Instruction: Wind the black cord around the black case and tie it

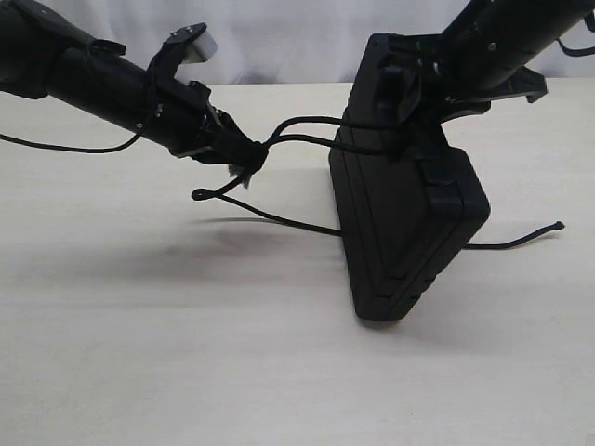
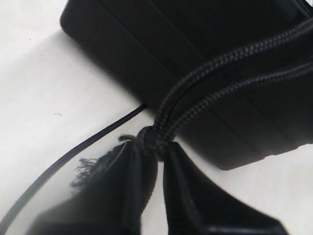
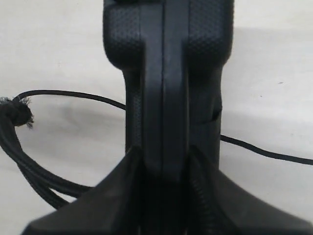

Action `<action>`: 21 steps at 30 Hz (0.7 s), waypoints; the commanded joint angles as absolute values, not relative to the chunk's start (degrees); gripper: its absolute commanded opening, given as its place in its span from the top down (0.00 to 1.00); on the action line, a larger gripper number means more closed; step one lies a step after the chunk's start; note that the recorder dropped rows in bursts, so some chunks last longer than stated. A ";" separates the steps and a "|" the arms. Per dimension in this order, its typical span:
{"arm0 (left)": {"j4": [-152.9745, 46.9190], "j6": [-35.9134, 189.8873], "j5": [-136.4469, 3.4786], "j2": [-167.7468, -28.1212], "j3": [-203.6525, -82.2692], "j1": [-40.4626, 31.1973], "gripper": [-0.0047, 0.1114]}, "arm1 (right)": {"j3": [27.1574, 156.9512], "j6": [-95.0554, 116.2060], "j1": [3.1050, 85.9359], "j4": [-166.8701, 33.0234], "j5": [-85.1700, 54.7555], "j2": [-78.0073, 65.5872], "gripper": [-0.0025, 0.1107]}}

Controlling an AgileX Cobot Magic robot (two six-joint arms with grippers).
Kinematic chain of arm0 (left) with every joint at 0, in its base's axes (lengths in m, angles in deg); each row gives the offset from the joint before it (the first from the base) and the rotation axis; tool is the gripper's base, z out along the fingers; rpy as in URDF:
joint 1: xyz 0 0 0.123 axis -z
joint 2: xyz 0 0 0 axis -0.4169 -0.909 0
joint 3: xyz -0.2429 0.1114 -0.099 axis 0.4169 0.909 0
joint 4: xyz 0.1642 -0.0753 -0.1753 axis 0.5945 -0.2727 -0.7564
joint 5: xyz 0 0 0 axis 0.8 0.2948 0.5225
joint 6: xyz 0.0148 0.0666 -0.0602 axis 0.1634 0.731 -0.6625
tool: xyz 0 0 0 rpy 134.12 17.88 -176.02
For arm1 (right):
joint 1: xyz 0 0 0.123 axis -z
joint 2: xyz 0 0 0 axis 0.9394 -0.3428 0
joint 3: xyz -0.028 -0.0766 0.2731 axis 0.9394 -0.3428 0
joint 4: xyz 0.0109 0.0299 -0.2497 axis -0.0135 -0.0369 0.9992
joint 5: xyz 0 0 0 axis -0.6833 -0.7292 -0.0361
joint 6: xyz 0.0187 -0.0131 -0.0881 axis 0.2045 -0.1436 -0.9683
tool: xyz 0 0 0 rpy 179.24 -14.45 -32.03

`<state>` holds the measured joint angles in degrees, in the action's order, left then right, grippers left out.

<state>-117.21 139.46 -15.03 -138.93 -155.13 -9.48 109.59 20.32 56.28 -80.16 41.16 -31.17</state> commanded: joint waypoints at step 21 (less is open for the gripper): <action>-110.33 150.87 -22.38 -133.93 -155.07 -2.27 0.96 | 109.78 19.97 55.97 -82.92 41.96 -31.57 0.94</action>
